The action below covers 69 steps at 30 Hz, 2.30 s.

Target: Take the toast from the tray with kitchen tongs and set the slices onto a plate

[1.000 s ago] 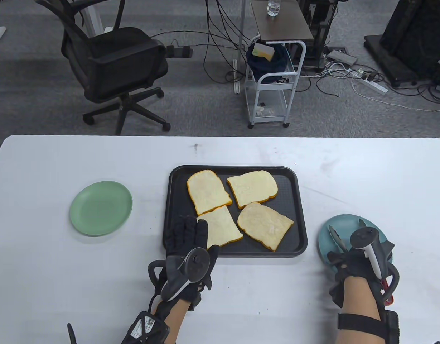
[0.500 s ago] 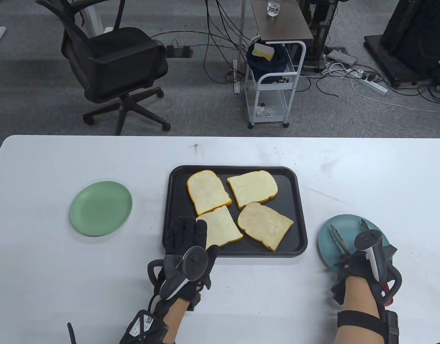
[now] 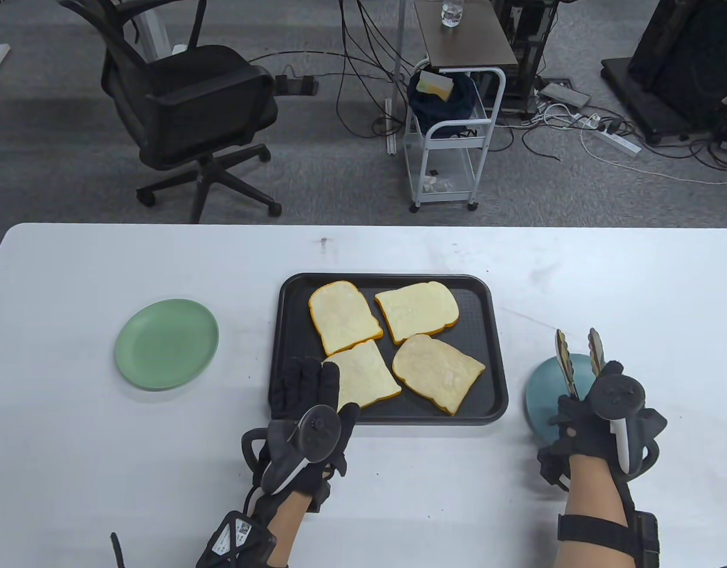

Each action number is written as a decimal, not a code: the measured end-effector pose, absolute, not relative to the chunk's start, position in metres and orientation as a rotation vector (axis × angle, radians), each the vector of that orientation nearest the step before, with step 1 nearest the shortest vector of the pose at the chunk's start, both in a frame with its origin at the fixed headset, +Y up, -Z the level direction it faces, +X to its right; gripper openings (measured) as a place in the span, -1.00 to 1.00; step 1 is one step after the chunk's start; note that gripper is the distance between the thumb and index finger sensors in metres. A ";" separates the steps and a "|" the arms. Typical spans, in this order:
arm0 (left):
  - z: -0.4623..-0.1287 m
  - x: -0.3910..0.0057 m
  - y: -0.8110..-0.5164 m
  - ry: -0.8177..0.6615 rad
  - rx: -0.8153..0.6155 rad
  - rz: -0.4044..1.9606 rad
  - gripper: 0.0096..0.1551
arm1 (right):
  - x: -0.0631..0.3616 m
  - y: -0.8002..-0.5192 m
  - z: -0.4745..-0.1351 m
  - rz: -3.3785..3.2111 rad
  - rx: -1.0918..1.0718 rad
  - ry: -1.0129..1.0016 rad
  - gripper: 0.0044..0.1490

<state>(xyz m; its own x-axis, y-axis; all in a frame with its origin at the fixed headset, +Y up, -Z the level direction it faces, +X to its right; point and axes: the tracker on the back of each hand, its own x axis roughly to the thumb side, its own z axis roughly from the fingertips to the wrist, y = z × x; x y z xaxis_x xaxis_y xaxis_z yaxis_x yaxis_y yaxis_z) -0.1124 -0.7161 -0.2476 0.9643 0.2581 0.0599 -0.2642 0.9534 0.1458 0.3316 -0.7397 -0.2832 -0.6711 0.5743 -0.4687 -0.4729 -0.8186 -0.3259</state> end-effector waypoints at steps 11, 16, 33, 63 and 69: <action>-0.250 -0.119 -0.718 -0.001 0.156 0.263 -0.16 | 0.300 -0.722 -0.281 1.787 -0.161 -0.265 0.23; -0.253 -0.124 -0.723 0.032 0.144 0.257 -0.16 | 0.293 -0.739 -0.287 1.604 -0.109 -0.172 0.33; -0.308 -0.245 -0.749 0.506 0.014 0.065 -0.11 | 0.288 -0.771 -0.299 1.322 -0.147 -0.002 0.49; -0.332 -0.423 -0.797 1.036 -0.068 0.837 -0.13 | 0.290 -0.769 -0.300 1.308 -0.114 0.044 0.40; -0.320 -0.413 -0.783 0.874 -0.023 1.298 -0.34 | 0.288 -0.764 -0.301 1.318 -0.087 0.068 0.46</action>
